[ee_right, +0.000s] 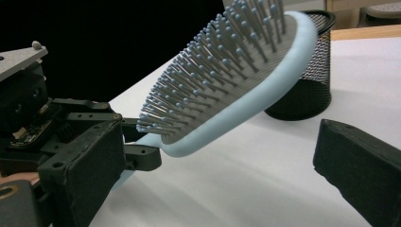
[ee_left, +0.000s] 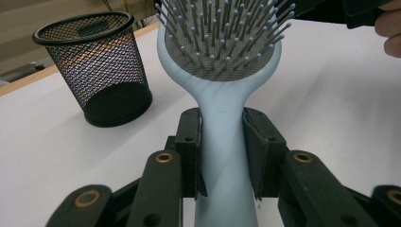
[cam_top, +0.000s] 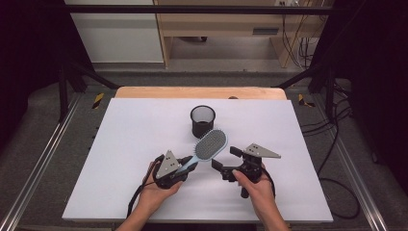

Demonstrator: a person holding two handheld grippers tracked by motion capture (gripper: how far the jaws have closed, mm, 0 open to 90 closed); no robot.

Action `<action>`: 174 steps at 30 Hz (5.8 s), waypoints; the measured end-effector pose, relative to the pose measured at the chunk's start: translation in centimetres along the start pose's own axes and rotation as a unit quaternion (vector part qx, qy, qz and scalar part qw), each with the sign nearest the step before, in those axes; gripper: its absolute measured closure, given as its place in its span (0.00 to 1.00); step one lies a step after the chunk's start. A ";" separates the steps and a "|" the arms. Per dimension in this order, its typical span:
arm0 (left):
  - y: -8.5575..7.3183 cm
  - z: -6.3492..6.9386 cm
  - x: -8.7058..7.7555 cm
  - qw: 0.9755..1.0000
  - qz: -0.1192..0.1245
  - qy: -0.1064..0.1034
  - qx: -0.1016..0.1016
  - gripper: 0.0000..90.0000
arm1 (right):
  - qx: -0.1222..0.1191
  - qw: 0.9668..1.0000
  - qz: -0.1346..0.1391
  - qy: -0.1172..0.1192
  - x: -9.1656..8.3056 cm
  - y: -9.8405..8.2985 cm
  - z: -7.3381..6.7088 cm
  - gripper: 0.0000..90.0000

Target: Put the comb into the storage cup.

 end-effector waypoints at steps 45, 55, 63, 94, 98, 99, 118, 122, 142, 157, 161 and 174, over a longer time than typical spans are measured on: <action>1.7 -0.7 -1.2 0.999 0.042 0.019 0.010 0.77 | 0.042 0.998 -0.013 0.039 3.9 2.4 -2.3 0.06; 1.3 -1.2 -1.2 0.999 0.034 0.026 0.007 0.77 | 0.072 0.996 0.007 0.052 4.4 2.7 -1.8 0.18; 1.2 -1.1 -1.2 0.999 0.036 0.024 0.008 0.77 | 0.075 0.996 0.009 0.055 4.4 2.6 -1.9 0.19; 0.8 -1.0 -0.8 0.999 0.029 0.025 0.015 0.77 | 0.095 0.992 0.042 0.073 4.4 3.1 -2.5 0.48; 0.7 -1.0 -0.8 0.999 0.028 0.025 0.014 0.77 | 0.086 0.992 0.044 0.075 4.5 3.1 -3.0 0.51; 0.7 -1.0 -0.9 0.999 0.029 0.026 0.013 0.77 | 0.086 0.992 0.046 0.076 4.5 3.2 -3.1 0.52; 0.8 -1.5 -1.2 0.999 0.028 0.030 -0.008 0.76 | 0.105 0.990 0.053 0.080 4.6 3.8 -4.0 0.61; 1.2 -1.7 -1.5 0.998 0.040 0.032 -0.026 0.71 | 0.116 0.989 0.060 0.073 4.4 4.0 -3.7 0.61; -1.0 -7.0 -9.1 0.986 0.043 0.138 -0.084 0.06 | 0.139 0.986 0.093 -0.004 1.3 5.8 3.3 0.60; -3.5 -11.7 -11.7 0.972 0.063 0.194 -0.118 0.05 | 0.132 0.986 0.095 -0.033 -1.1 8.0 4.9 0.60; -3.8 -12.5 -12.1 0.969 0.067 0.204 -0.125 0.04 | 0.125 0.987 0.092 -0.049 -1.8 9.5 5.6 0.59; -4.1 -12.8 -12.1 0.968 0.071 0.204 -0.124 0.04 | 0.136 0.984 0.099 -0.057 -2.2 13.4 6.8 0.59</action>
Point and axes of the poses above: each handheld gripper's, and its own axes: x roughly forward along the jaws, y roughly out of its top, z roughly to its right, the point moved 9 cm from there along x, roughly forward along the jaws, and after that the axes turned 2 degrees about x, right-handed, at the moved point
